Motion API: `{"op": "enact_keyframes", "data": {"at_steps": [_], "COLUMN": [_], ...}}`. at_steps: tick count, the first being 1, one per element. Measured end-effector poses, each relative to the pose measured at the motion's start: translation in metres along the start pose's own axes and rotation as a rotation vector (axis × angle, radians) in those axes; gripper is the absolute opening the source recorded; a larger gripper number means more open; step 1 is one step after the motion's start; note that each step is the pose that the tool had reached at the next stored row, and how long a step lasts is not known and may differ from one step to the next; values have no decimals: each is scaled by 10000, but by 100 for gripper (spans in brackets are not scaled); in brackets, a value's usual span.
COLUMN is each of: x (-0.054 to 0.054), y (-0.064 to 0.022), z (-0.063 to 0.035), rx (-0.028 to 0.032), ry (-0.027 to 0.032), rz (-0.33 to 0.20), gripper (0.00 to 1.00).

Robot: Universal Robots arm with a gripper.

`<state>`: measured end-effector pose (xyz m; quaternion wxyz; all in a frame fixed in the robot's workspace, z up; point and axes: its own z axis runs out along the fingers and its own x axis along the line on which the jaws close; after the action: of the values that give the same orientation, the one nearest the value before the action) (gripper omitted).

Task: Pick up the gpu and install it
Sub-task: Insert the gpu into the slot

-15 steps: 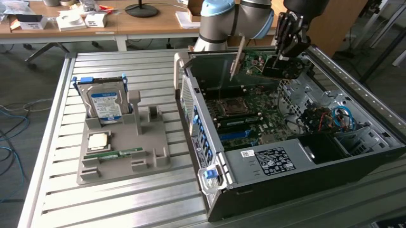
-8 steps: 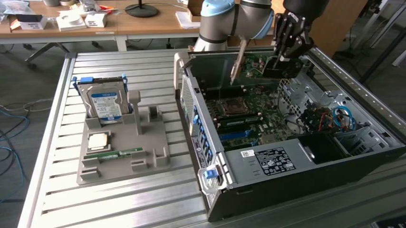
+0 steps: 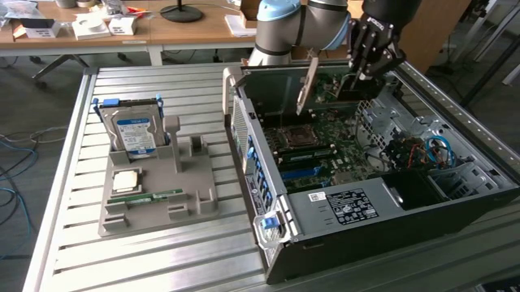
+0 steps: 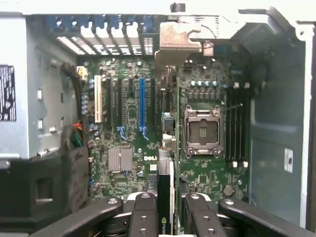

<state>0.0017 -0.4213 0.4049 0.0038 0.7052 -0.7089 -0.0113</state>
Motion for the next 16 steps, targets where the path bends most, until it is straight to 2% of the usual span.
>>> {"op": "enact_keyframes", "data": {"at_steps": [2, 8, 10, 14, 16], "x": [0, 1, 1, 1, 1], "y": [0, -2, 1, 11, 18], "z": [4, 73, 99, 137, 151], "rx": [-2, 1, 22, 109, 120], "ry": [6, 10, 12, 17, 17], "rz": [-305, -470, -543, -681, -724], "gripper": [26, 26, 26, 26, 26]}}
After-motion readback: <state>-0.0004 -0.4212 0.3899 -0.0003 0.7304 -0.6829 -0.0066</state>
